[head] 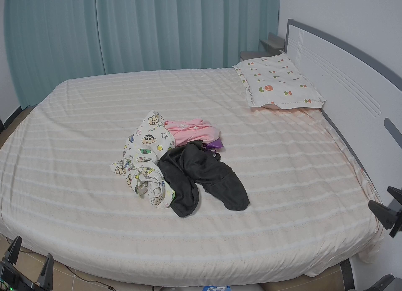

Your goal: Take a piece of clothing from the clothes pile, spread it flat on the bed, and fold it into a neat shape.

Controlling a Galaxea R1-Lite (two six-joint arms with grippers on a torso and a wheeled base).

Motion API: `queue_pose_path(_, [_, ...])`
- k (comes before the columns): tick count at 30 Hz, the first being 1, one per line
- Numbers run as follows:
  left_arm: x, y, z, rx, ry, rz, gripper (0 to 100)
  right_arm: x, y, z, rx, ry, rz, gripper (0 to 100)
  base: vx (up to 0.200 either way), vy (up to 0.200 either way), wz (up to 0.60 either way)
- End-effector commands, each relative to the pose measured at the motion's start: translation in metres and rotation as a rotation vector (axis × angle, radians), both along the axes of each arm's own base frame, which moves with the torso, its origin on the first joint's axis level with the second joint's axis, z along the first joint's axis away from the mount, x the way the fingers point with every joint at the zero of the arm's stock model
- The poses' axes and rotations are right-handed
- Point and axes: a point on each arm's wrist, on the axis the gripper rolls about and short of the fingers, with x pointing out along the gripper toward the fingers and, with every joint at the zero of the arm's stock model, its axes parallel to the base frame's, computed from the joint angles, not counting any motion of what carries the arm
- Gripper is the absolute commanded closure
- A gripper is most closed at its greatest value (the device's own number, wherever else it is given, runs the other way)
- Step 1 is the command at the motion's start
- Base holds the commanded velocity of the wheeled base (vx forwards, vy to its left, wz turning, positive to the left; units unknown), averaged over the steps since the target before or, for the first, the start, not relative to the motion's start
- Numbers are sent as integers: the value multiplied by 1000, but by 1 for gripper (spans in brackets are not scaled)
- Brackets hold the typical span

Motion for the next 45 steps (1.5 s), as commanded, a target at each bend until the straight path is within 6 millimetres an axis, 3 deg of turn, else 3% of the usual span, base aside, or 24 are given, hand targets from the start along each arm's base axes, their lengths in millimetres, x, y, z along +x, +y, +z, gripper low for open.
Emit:
queue_pose_path(1, [0,0,-5,3,4,-2,0,144,39,-72,103,430,74,0,0,0,0])
queue_pose_path(2, [0,0,-5,3,4,-2,0,147,40,-74,103,434,73,0,0,0,0])
queue_pose_path(3, [0,0,-5,3,4,-1,0,163,48,-90,100,459,60,0,0,0,0])
queue_pose_path(6, [0,0,-5,3,4,-1,0,186,66,-115,61,455,43,0,0,0,0])
queue_pose_path(9, [0,0,-5,3,4,-1,0,197,77,-125,61,431,39,0,0,0,0])
queue_pose_path(11, [0,0,-5,3,5,-1,0,224,100,-152,81,441,30,0,0,0,0])
queue_pose_path(16, [1,0,-5,3,7,-2,0,249,127,-181,71,458,29,0,0,0,0])
queue_pose_path(25, [1,0,-4,3,13,-5,0,277,166,-201,137,440,40,0,0,0,0])
queue_pose_path(29, [1,0,-5,-1,13,-4,0,292,174,-211,137,421,30,0,0,0,0])
queue_pose_path(37, [1,0,-5,-1,13,-5,0,306,192,-230,131,426,45,0,0,0,0])
queue_pose_path(45, [1,0,-5,-1,13,-5,0,313,208,-235,168,419,58,0,0,0,0])
